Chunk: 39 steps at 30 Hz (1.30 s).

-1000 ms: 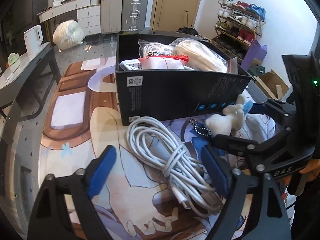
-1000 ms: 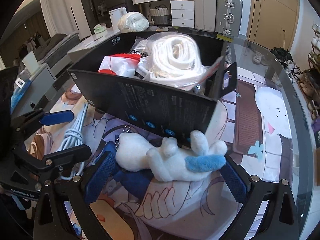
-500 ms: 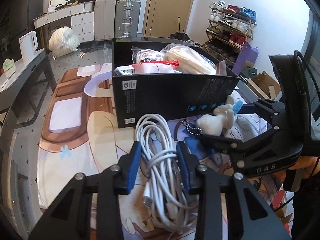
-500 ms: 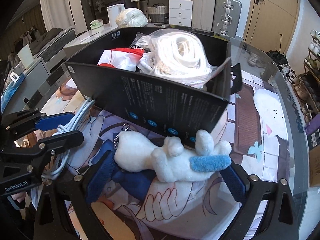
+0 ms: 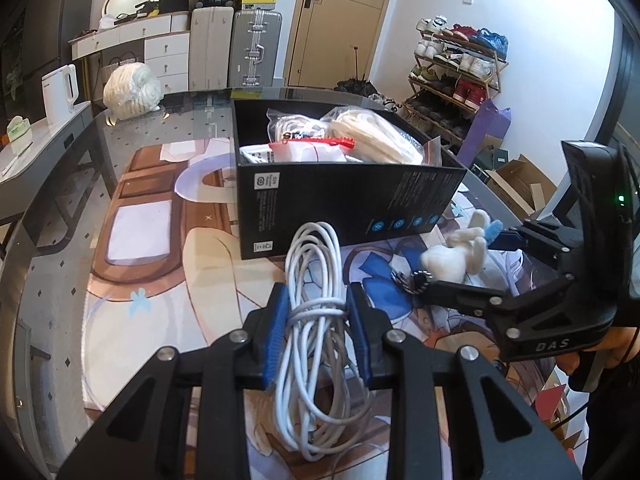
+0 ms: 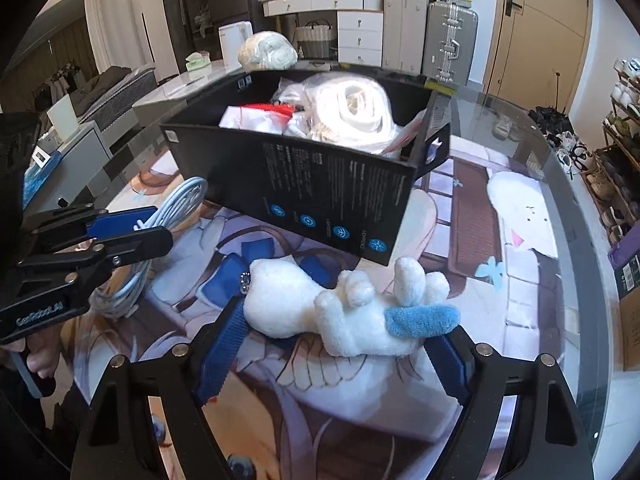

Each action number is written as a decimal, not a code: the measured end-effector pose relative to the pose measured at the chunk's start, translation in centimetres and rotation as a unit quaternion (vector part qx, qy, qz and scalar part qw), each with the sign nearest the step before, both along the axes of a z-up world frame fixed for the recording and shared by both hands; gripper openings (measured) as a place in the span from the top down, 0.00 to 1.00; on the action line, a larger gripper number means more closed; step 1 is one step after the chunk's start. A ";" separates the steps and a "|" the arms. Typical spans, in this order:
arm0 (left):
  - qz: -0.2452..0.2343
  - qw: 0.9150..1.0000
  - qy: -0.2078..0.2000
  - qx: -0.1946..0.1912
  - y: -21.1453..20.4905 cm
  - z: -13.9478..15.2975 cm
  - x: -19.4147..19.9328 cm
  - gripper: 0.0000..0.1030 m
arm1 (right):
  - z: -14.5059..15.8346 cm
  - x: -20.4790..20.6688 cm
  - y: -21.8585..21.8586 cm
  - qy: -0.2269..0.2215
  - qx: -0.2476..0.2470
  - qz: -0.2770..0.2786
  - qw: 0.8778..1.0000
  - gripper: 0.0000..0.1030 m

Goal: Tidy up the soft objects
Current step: 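Grasp the white cable bundle with the left gripper while the right gripper grasps the white plush toy, then lift the cable bundle and plush toy and carry both over the black box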

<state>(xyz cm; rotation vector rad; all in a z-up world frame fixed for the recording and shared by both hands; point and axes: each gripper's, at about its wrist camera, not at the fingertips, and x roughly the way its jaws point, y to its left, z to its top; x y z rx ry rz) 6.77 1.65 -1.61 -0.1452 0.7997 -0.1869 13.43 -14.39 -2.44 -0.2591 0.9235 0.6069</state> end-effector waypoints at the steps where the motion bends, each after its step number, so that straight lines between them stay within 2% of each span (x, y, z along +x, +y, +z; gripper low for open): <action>1: -0.001 1.000 0.001 0.001 -0.1 0.0 0.0 0.73 | 0.3 -0.3 -0.2 -0.003 0.001 -0.002 1.000 0.18; 6: -0.004 1.000 -0.003 0.000 -0.4 0.3 -0.6 0.73 | 1.7 -1.4 -0.9 -0.018 0.008 -0.003 1.000 0.18; 16: -0.002 0.999 -0.037 -0.003 -0.2 2.7 -1.5 0.74 | 5.1 -3.4 -1.4 -0.054 0.028 0.002 0.998 0.18; 19: -0.002 0.999 -0.047 -0.004 0.0 3.5 -1.7 0.80 | 5.8 -3.6 -1.4 -0.060 0.033 0.004 0.998 0.18; 20: -0.002 0.999 -0.050 -0.005 0.2 3.7 -1.6 0.90 | 6.2 -3.7 -1.4 -0.062 0.036 0.006 0.997 0.18; 23: -0.003 0.999 -0.048 -0.002 0.3 3.8 -1.2 0.90 | 6.7 -3.9 -1.5 -0.068 0.038 0.009 0.997 0.18; 28: -0.001 1.000 -0.017 -0.004 0.1 2.1 -0.6 0.90 | 6.6 -3.9 -1.5 -0.065 0.037 0.006 0.997 0.18; 29: -0.002 1.000 -0.013 -0.005 -0.1 1.8 -0.6 0.88 | 6.5 -3.9 -1.5 -0.064 0.038 0.005 0.997 0.18; 31: -0.001 1.000 -0.005 -0.005 -0.4 1.3 -0.7 0.75 | 6.3 -3.8 -1.8 -0.060 0.039 0.002 0.997 0.18; 32: -0.004 1.000 -0.003 -0.007 -0.6 1.1 -0.9 0.50 | 6.2 -3.7 -1.8 -0.059 0.039 0.001 0.997 0.18; 33: -0.006 1.000 -0.002 -0.010 -0.7 1.0 -0.9 0.43 | 6.1 -3.6 -1.9 -0.058 0.040 0.001 0.998 0.18; 39: -0.025 0.999 0.020 -0.005 -2.1 -0.3 -0.4 0.43 | 5.7 -3.6 -2.3 -0.055 0.041 -0.002 0.998 0.18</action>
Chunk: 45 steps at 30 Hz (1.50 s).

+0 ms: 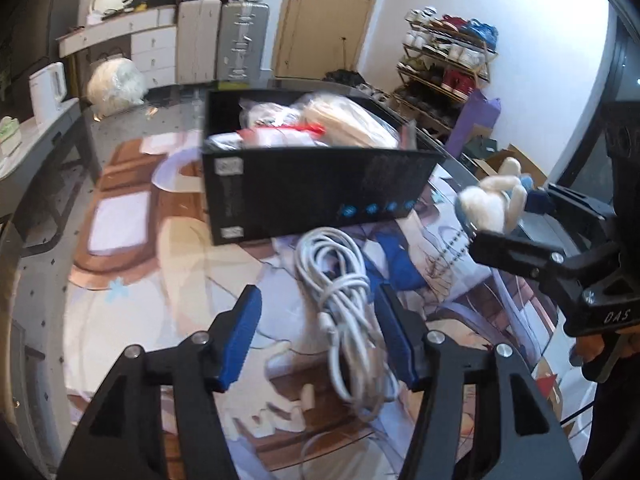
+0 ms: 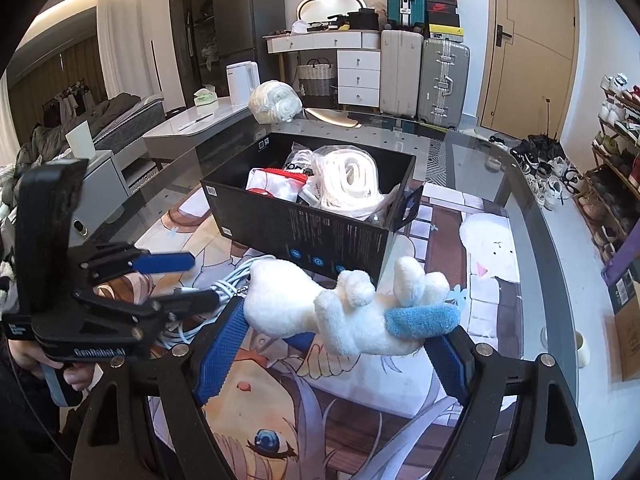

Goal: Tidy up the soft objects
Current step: 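Lift the cable bundle and plush toy and carry both over the black box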

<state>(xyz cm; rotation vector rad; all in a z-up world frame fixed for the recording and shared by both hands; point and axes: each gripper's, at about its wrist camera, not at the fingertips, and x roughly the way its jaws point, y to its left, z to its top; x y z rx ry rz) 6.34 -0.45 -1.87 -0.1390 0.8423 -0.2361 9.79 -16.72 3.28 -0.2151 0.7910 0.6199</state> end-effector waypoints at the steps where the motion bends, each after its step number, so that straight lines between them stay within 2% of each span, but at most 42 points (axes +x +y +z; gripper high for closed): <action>1: -0.002 1.000 0.004 0.003 -0.3 -0.2 0.1 0.43 | 0.0 0.0 0.0 0.001 0.000 -0.001 1.000 0.18; 4: -0.016 1.000 0.008 0.009 -1.2 -0.9 0.1 0.44 | -0.2 0.2 -0.1 0.003 0.001 -0.002 1.000 0.18; 5: -0.019 1.000 0.003 0.016 -1.5 -0.9 0.0 0.47 | -0.3 0.2 -0.2 0.003 0.000 -0.002 1.000 0.18; 6: -0.023 1.000 0.001 0.016 -1.6 -1.0 -0.1 0.64 | -0.3 0.2 -0.2 0.003 0.000 -0.003 1.000 0.18; 7: -0.024 1.000 0.002 0.012 -1.7 -1.0 -0.1 0.72 | -0.4 0.2 -0.2 0.004 0.001 -0.003 1.000 0.18; 8: -0.026 1.000 0.002 0.009 -1.7 -1.0 -0.1 0.75 | -0.4 0.3 -0.3 0.004 0.002 -0.002 1.000 0.18; 15: -0.018 0.999 -0.034 0.004 -0.8 0.8 -0.8 0.77 | 0.0 0.3 -0.5 -0.003 0.008 -0.004 1.000 0.18; 23: -0.022 0.996 -0.076 -0.038 0.9 4.6 -1.4 0.77 | 1.9 0.5 0.2 -0.025 0.022 0.005 0.999 0.18; 25: -0.016 0.996 -0.084 -0.035 1.3 5.3 -1.4 0.77 | 2.5 0.7 0.5 -0.031 0.023 0.008 0.999 0.18; 35: 0.019 0.993 -0.113 -0.023 3.6 7.8 2.8 0.77 | 3.4 3.5 2.4 -0.042 0.006 0.016 0.999 0.18; 45: 0.026 0.994 -0.104 -0.003 4.3 6.8 8.3 0.77 | 2.8 7.4 4.5 -0.033 -0.018 0.025 0.999 0.18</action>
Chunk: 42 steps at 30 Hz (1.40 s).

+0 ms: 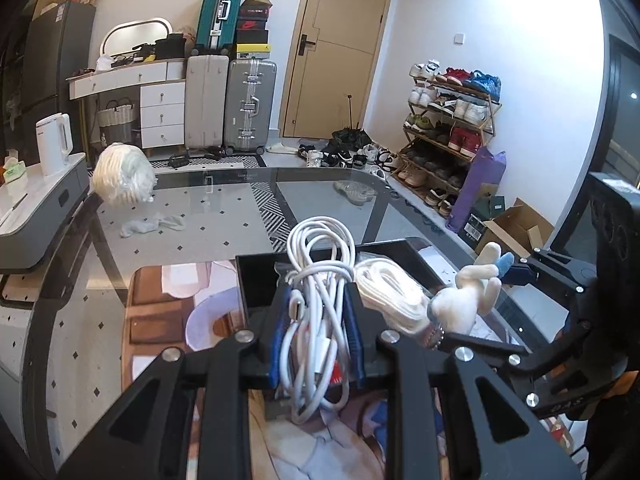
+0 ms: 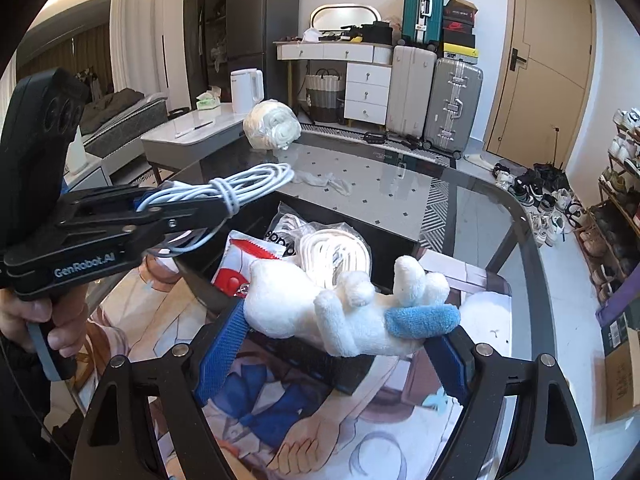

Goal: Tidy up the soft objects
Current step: 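Lift the cable bundle and plush toy and carry both over the black box, then lower the cable and plush toy into the box and open both grippers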

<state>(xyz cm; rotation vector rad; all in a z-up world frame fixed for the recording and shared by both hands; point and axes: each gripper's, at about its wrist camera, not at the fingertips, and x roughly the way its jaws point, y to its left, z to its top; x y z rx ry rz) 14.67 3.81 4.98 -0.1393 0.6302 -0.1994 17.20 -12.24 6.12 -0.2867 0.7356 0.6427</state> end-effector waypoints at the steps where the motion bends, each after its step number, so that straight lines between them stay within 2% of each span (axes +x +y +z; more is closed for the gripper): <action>1: 0.000 1.000 0.002 0.001 0.0 -0.2 0.4 0.77 | -0.1 0.4 0.2 0.001 -0.002 0.000 1.000 0.18; 6: 0.000 1.000 0.005 0.018 -0.2 -1.0 2.1 0.77 | -0.9 2.0 1.2 0.008 -0.021 0.012 1.000 0.18; 20: -0.030 0.999 0.027 0.029 -0.5 -3.1 4.4 0.77 | -2.3 5.2 4.2 0.029 -0.062 0.046 0.997 0.18; 22: -0.034 0.998 0.028 0.039 -0.9 -3.2 4.3 0.77 | -2.5 5.8 4.2 0.044 -0.055 0.052 0.996 0.18; 26: -0.047 0.998 0.033 0.035 -1.2 -3.2 4.2 0.77 | -2.7 6.6 4.1 0.067 -0.048 0.061 0.995 0.18; 28: -0.057 0.997 0.044 0.026 -1.2 -3.4 4.2 0.80 | -2.9 7.2 4.0 0.085 -0.036 0.061 0.994 0.17; 29: -0.053 0.997 0.035 0.033 -1.4 -3.4 3.9 0.80 | -2.9 7.3 4.0 0.087 -0.033 0.061 0.994 0.17; 35: -0.054 0.997 0.040 0.039 -1.8 -3.0 3.5 0.79 | -3.0 7.2 4.2 0.083 -0.037 0.066 0.994 0.16; 38: -0.058 0.997 0.044 0.041 -2.1 -2.9 3.4 0.77 | -2.9 6.7 4.3 0.056 -0.047 0.067 0.995 0.11; 42: -0.061 0.997 0.043 0.037 -2.2 -2.8 2.9 0.66 | -2.5 5.5 3.8 0.030 -0.047 0.068 0.996 0.10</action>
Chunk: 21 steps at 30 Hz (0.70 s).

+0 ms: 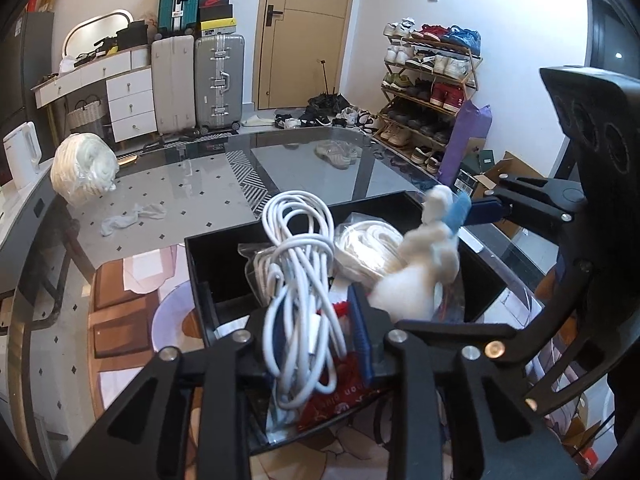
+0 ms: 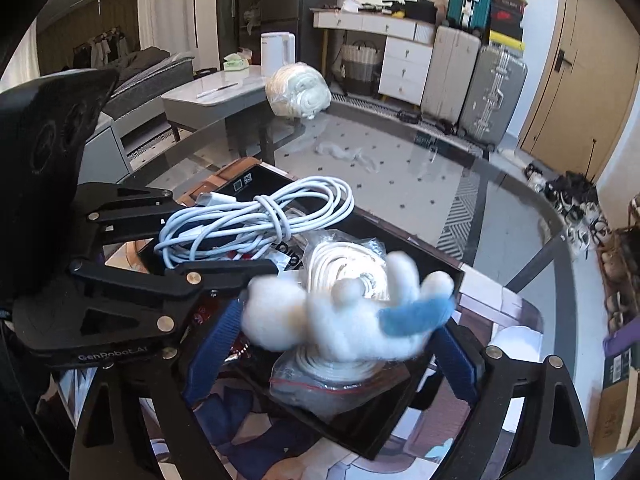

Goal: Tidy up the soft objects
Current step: 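Lower the cable and plush toy into the box and open both grippers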

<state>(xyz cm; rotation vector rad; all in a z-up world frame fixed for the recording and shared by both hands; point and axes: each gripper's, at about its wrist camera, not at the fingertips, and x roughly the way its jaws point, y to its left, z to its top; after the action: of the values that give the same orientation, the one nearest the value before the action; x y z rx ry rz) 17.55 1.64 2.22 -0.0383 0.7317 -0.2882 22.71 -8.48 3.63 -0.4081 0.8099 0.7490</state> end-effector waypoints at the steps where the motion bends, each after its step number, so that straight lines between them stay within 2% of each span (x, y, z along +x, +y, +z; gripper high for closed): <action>1: 0.001 1.000 -0.003 0.000 -0.1 0.1 -0.3 0.62 | 0.2 -0.3 -0.2 -0.005 0.000 0.000 1.000 0.08; 2: 0.009 1.000 -0.010 0.003 -0.1 0.4 -0.7 0.50 | 0.4 -0.6 -0.4 -0.010 0.000 -0.001 1.000 0.04; 3: 0.016 1.000 -0.015 0.006 0.1 0.5 -0.9 0.43 | 0.7 -1.0 -0.7 -0.020 0.000 -0.004 1.000 0.03; 7: 0.027 0.999 -0.024 -0.011 1.0 1.3 -2.2 0.37 | 1.9 -2.3 -2.1 -0.043 0.014 -0.013 0.999 0.01; 9: 0.038 0.999 -0.036 -0.015 1.4 1.7 -3.0 0.11 | 2.3 -3.0 -2.8 -0.052 0.024 -0.020 0.998 0.01; 11: 0.050 0.997 -0.054 -0.021 2.0 2.0 -4.1 0.01 | 2.5 -3.6 -3.5 -0.058 0.034 -0.029 0.997 0.01; 15: 0.068 0.995 -0.069 -0.031 3.0 2.2 -5.7 0.00 | 2.6 -4.8 -4.9 -0.070 0.058 -0.054 0.994 0.01; 21: 0.100 0.992 -0.081 -0.008 3.3 1.4 -7.0 0.00 | 2.7 -6.5 -6.0 -0.087 0.098 -0.078 0.988 0.01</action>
<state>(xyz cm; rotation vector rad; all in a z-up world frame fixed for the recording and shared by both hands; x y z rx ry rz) 10.50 4.95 3.60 -0.1014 0.5587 -0.1028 16.18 -14.44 6.34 -0.2272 0.5900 0.6300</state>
